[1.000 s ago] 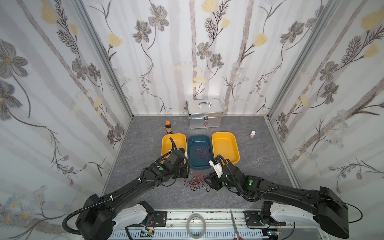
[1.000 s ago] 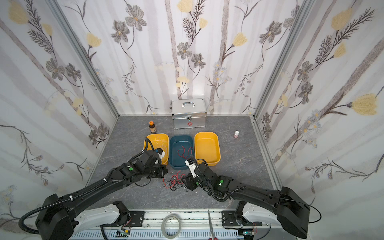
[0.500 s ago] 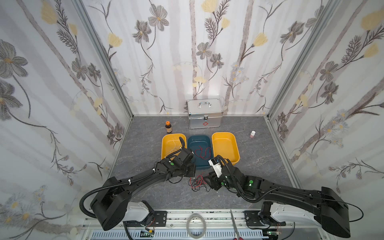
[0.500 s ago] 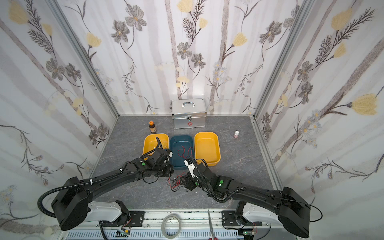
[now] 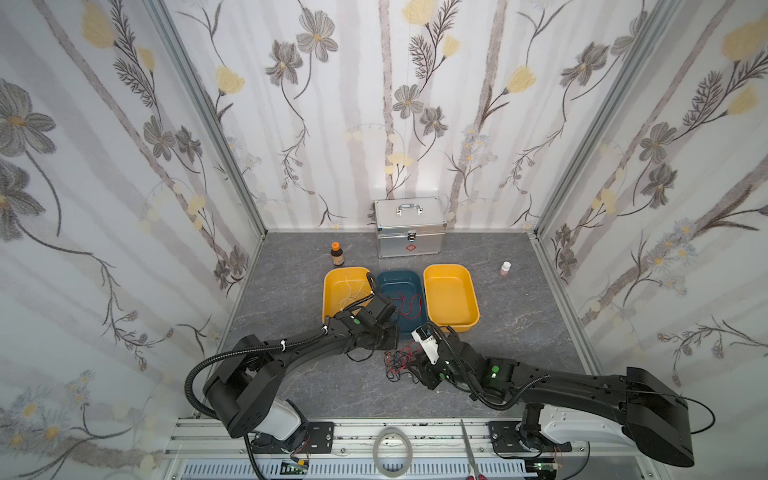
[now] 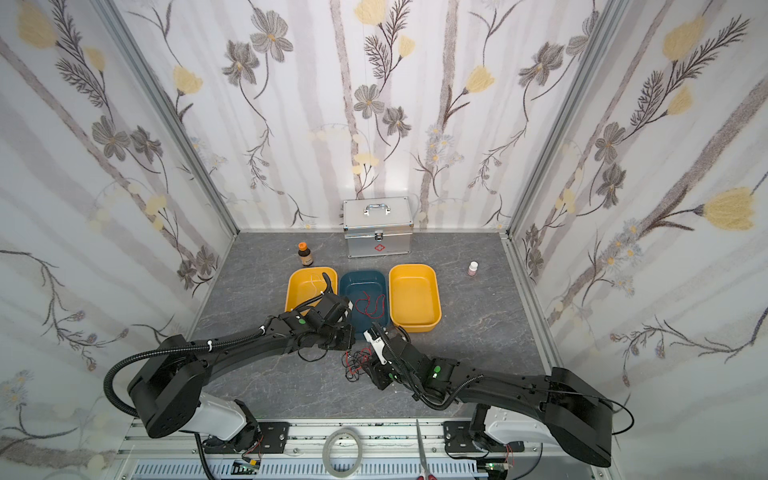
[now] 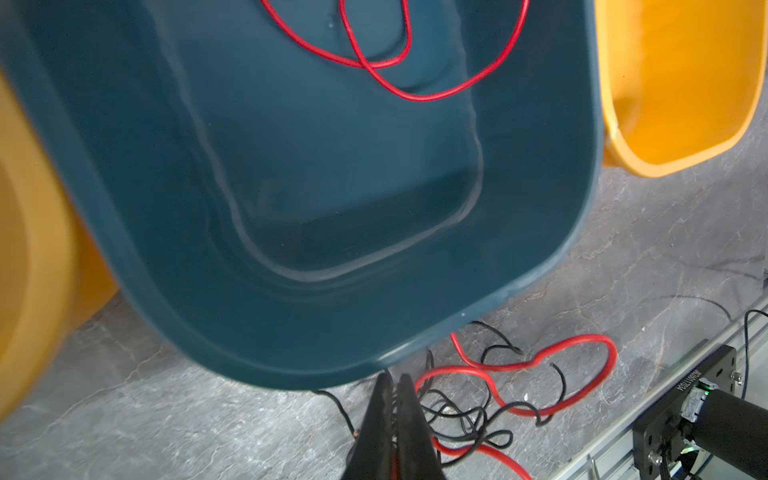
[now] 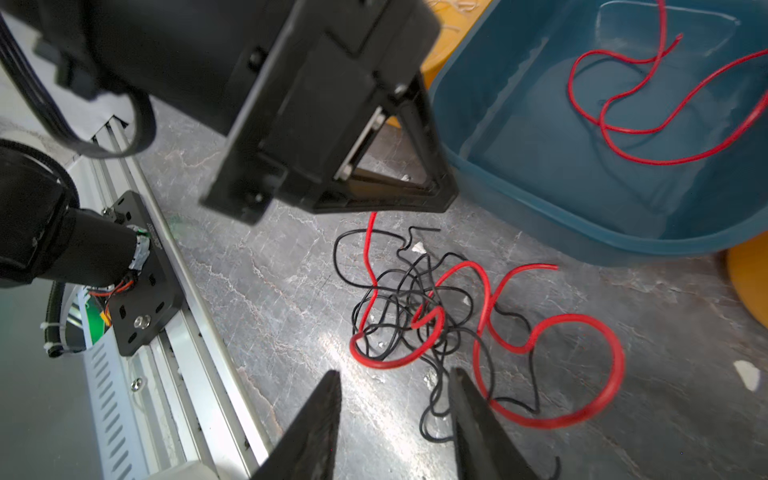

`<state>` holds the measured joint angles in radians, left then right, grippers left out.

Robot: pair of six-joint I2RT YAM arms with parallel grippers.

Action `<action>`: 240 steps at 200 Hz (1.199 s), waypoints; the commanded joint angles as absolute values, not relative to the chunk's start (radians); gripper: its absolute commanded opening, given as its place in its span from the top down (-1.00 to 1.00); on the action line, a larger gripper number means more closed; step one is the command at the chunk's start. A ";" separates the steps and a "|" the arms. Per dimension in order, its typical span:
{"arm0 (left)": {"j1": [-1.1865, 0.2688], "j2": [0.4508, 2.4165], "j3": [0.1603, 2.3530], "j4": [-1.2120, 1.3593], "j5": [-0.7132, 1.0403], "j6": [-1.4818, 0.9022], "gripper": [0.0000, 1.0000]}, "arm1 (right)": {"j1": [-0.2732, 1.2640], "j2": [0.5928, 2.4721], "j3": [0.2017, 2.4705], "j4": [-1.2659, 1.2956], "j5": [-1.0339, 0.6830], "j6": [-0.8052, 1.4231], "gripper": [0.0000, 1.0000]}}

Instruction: Untangle the cables

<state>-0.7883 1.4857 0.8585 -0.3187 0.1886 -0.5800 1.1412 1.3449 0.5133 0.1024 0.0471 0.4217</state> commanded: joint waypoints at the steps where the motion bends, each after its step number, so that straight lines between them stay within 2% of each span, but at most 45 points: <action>1: -0.788 1.494 0.869 -0.295 0.196 -0.589 1.00 | 1.171 1.390 0.546 0.138 0.100 0.366 0.12; 43: -0.787 1.512 0.876 -0.299 0.205 -0.579 1.00 | 1.282 1.483 0.603 0.099 0.283 0.260 0.13; 98: -0.785 1.515 0.879 -0.314 0.212 -0.555 1.00 | 1.362 1.553 0.635 0.061 0.413 0.143 0.08; 152: -0.764 1.505 0.853 -0.283 0.268 -0.556 0.98 | 1.372 1.585 0.629 0.082 0.413 0.101 0.06; 180: -0.748 1.489 0.838 -0.265 0.294 -0.562 0.82 | 1.367 1.637 0.618 0.111 0.383 0.106 0.22; 204: -0.736 1.468 0.820 -0.259 0.306 -0.568 0.59 | 1.358 1.654 0.613 0.121 0.368 0.125 0.23; 240: -0.719 1.408 0.795 -0.251 0.321 -0.584 0.30 | 1.333 1.651 0.577 0.168 0.332 0.156 0.45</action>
<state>-0.7273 1.4445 0.8066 -0.2802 0.3046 -0.5655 1.3430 1.6508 0.5926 0.1017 0.3622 0.1333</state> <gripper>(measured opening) 0.313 0.302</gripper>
